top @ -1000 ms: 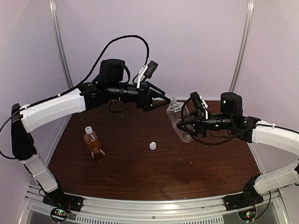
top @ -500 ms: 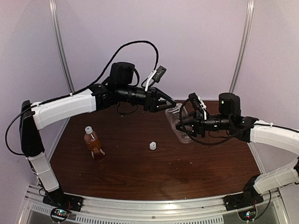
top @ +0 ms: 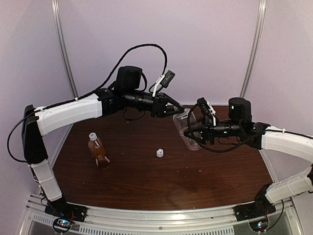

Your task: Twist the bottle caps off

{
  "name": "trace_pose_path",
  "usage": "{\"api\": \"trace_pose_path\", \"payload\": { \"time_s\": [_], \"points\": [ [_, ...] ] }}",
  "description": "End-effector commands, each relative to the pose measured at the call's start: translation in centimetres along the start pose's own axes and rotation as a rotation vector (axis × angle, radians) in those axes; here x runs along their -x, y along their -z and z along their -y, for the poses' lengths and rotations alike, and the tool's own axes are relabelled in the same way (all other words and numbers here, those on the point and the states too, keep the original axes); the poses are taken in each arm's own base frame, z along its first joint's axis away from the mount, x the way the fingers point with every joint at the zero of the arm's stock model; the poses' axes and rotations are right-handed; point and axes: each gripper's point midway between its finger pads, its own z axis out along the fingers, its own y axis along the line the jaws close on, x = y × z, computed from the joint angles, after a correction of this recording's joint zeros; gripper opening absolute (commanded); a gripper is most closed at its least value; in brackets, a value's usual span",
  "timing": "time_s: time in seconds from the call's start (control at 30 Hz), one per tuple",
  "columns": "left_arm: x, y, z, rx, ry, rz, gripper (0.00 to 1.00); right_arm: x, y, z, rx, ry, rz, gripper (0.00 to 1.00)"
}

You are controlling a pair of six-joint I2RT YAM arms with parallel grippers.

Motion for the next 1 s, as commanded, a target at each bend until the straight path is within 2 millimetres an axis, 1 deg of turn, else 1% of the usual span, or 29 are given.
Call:
{"api": "trace_pose_path", "payload": {
  "time_s": [0.0, 0.2, 0.37, 0.43, 0.5, 0.6, 0.7, 0.87, 0.97],
  "points": [
    [1.2, -0.2, 1.0, -0.038, -0.064, 0.029, 0.01, 1.0, 0.0, 0.5, -0.039, 0.016, 0.017, 0.54],
    [1.1, 0.1, 0.1, 0.028, -0.072, 0.024, 0.0, 0.4, 0.0, 1.7, -0.11, -0.005, -0.02, 0.72],
    [0.7, 0.7, -1.9, 0.121, -0.063, 0.009, 0.0, 0.3, 0.2, 2.4, -0.152, -0.013, -0.034, 0.93],
    [0.5, 1.1, -3.0, 0.175, -0.066, -0.001, 0.0, 0.5, 0.6, 2.8, -0.188, -0.01, -0.029, 0.98],
    [0.2, 1.4, -4.3, 0.243, -0.069, -0.014, 0.0, 0.3, 1.0, 3.3, -0.235, -0.016, -0.037, 1.0],
    [-0.4, 1.9, -6.9, 0.377, -0.09, -0.048, 0.0, 0.5, 1.9, 4.5, -0.329, -0.025, -0.032, 1.0],
    [-1.3, 2.0, -9.5, 0.494, -0.104, -0.089, 0.0, 0.7, 2.5, 4.9, -0.374, -0.033, -0.023, 1.0],
    [-2.9, 1.3, -13.1, 0.595, -0.106, -0.133, 0.0, 0.6, 2.9, 5.2, -0.398, -0.044, -0.022, 1.0],
    [-3.5, 0.6, -14.6, 0.622, -0.108, -0.148, 0.0, 0.4, 3.0, 5.3, -0.405, -0.049, -0.025, 1.0]
  ]
}}
